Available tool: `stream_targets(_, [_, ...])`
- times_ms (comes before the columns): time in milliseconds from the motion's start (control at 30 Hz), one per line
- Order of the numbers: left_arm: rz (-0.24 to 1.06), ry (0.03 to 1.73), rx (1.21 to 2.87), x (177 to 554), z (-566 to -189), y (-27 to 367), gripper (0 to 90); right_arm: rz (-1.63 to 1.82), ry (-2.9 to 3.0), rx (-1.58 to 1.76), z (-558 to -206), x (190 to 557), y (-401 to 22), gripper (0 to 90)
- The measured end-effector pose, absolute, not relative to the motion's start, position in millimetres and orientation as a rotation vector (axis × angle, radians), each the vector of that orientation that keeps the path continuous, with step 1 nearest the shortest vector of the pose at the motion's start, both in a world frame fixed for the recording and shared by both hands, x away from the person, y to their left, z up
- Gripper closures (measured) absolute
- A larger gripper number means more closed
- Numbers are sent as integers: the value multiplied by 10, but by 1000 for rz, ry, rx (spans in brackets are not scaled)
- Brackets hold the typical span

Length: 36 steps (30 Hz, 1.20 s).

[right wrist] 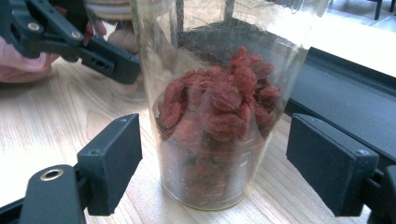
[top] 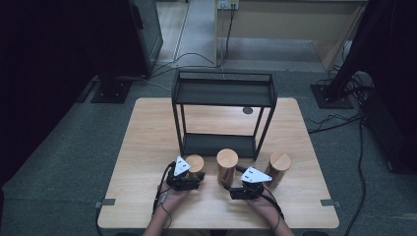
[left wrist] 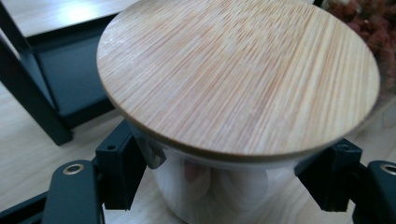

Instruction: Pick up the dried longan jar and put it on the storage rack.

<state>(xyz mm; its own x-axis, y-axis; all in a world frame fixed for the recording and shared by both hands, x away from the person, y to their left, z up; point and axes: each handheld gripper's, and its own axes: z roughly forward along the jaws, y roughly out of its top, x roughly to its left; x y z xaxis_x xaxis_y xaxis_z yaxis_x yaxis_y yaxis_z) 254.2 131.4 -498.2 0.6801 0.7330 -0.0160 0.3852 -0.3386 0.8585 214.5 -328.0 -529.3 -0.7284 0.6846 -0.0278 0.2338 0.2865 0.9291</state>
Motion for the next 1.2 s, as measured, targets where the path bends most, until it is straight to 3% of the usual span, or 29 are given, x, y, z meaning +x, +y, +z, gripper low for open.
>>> stream_targets(1200, [547, 919, 1922, 2780, -4864, 1134, 254, 1424, 2148, 817, -5281, 2153, -3270, 181])
